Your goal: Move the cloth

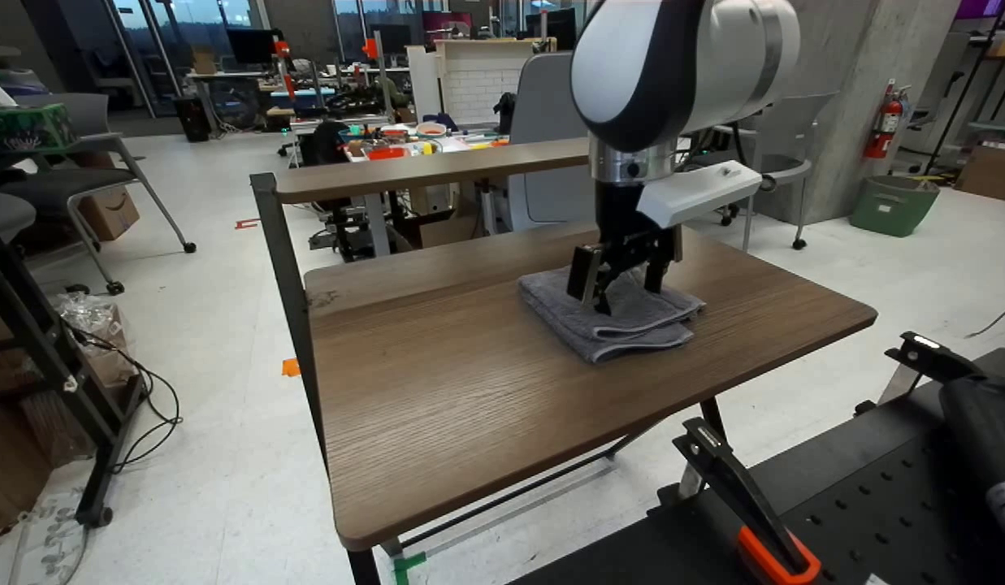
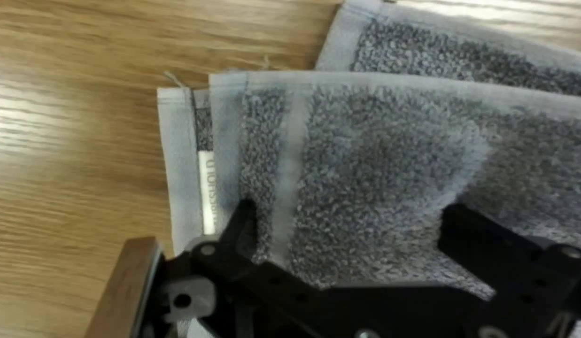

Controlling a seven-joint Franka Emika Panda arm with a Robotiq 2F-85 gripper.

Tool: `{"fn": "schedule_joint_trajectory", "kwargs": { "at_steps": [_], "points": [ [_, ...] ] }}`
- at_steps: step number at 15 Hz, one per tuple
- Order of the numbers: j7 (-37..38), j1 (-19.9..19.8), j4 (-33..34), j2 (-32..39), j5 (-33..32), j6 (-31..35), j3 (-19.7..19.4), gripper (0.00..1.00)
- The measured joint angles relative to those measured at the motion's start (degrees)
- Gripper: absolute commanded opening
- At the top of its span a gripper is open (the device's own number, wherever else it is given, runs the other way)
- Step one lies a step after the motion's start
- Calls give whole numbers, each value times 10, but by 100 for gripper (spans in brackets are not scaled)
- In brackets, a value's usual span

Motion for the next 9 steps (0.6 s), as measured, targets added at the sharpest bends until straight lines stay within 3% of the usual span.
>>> {"fn": "schedule_joint_trajectory", "kwargs": {
  "at_steps": [5, 9],
  "points": [
    [61, 81, -11, 0, -4, 1, 18, 100],
    [96, 124, -12, 0, -4, 1, 25, 100]
  ]
}}
